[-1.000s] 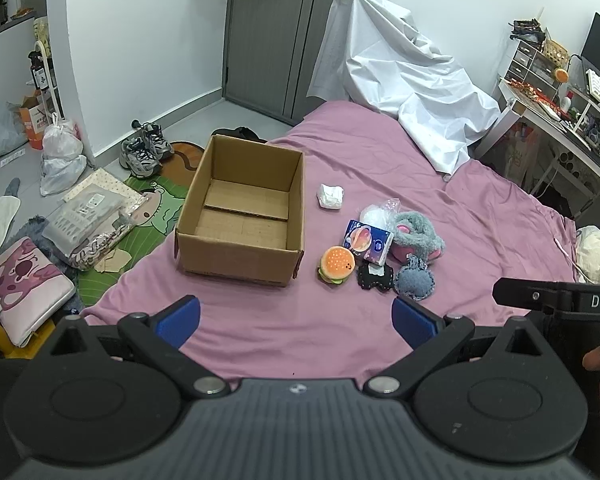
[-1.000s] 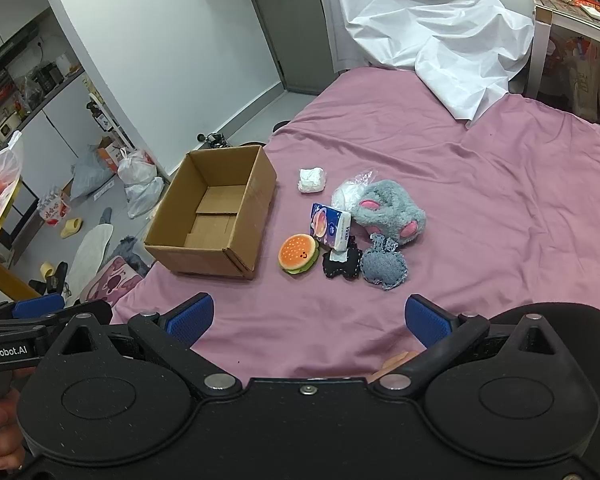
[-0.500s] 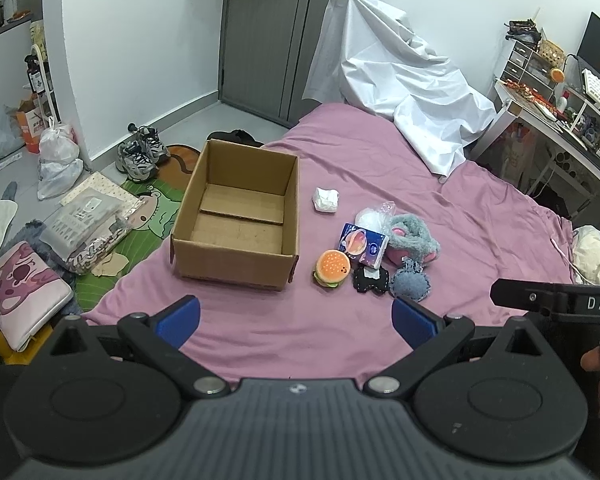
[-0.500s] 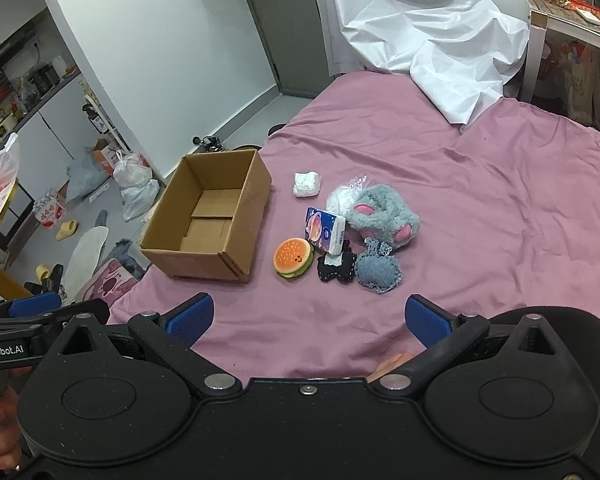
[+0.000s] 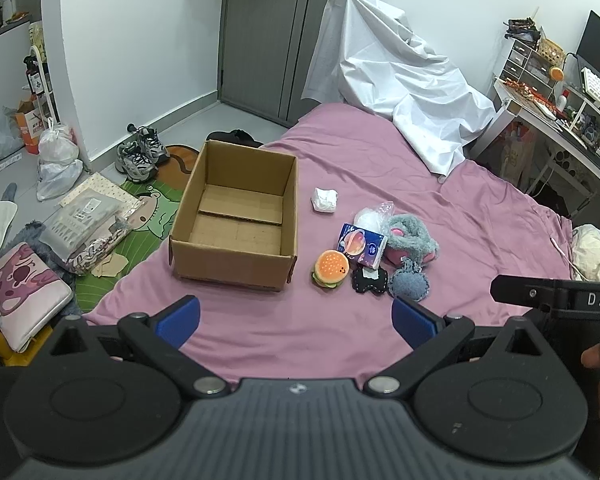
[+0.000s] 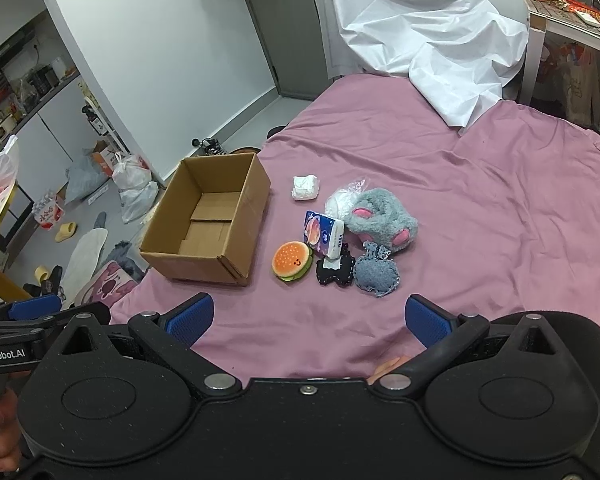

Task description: Organize soft objects

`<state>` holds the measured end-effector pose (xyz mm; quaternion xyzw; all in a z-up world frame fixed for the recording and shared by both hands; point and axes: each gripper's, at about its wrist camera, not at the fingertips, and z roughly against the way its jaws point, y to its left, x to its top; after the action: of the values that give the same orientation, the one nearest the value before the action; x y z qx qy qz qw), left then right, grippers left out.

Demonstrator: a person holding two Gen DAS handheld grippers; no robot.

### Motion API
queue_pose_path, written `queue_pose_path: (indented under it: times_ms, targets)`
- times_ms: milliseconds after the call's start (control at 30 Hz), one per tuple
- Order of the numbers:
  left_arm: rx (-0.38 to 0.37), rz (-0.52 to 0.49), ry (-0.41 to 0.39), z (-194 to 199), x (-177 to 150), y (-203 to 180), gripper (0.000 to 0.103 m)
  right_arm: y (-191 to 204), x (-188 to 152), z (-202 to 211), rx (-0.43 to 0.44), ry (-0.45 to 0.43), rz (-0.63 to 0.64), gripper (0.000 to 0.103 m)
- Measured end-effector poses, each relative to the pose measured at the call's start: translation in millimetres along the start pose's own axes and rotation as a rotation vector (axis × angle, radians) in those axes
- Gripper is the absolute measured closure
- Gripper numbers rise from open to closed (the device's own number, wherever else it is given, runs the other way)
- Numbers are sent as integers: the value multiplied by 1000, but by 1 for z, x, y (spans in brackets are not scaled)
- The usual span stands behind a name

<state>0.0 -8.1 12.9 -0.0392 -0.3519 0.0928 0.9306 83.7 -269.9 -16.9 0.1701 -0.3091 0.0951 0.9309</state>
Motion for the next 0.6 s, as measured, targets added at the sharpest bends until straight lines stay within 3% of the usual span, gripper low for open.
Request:
queue_pose_path:
  times_ms: [600]
  targets:
    - [44, 41, -25, -8, -1, 5, 2, -11, -6, -11, 16, 2, -32, 0]
